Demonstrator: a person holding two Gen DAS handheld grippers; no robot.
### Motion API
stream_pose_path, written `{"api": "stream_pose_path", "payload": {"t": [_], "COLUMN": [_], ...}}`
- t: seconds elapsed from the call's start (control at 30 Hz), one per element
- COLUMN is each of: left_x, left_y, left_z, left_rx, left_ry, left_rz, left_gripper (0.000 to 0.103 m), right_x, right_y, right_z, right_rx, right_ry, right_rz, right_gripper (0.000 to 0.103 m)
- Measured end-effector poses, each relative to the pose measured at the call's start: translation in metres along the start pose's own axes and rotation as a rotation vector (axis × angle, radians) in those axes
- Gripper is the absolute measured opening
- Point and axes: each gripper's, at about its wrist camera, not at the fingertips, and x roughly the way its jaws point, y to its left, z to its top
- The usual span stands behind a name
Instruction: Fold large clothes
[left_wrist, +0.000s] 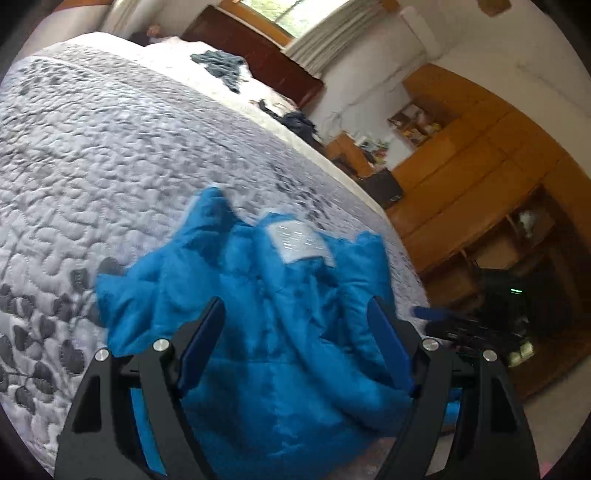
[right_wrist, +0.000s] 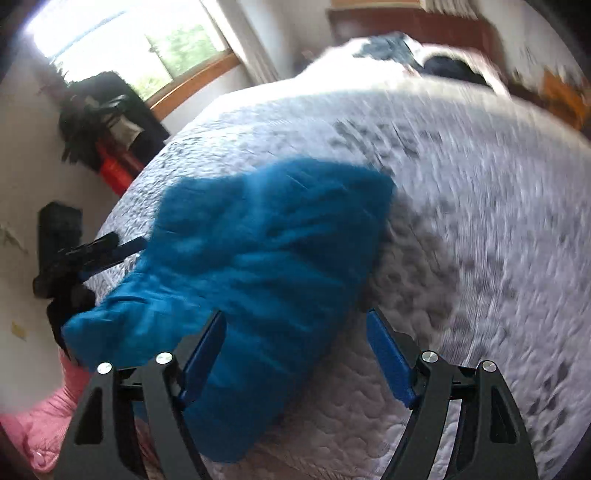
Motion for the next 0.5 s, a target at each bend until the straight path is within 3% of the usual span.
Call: {"api": "stream_pose_path", "payload": {"t": [0.13, 0.3, 0.4, 0.5], "left_x": [0.023, 0.042, 0.051, 0.063], "left_y": [-0.002, -0.002, -0.005, -0.003], "left_z": [0.002, 0.007, 0.012, 0.015], "left_rx": [-0.004, -0.013, -0.001, 0.016], "left_ry": [0.05, 0.081, 0.093, 0.114], "left_rz": [-0.003, -0.093, -0.141, -0.111], "left_gripper": [0.078, 0.079, 0.081, 0.082], "right_x": [0.023, 0.04, 0.042, 0.048], "right_y": [-0.018, -0.006, 0.021, 0.037], "right_z": [-0.011, -0.008, -0.006, -0.003], "right_rx": [0.046, 0.036, -0.045, -0.084], "right_ry": [0.036, 0.06, 0.061, 0.064], "right_rz": [0.069, 0.201, 0.143, 0.105], "right_gripper": [0.079, 0.077, 0.078, 0.079]}}
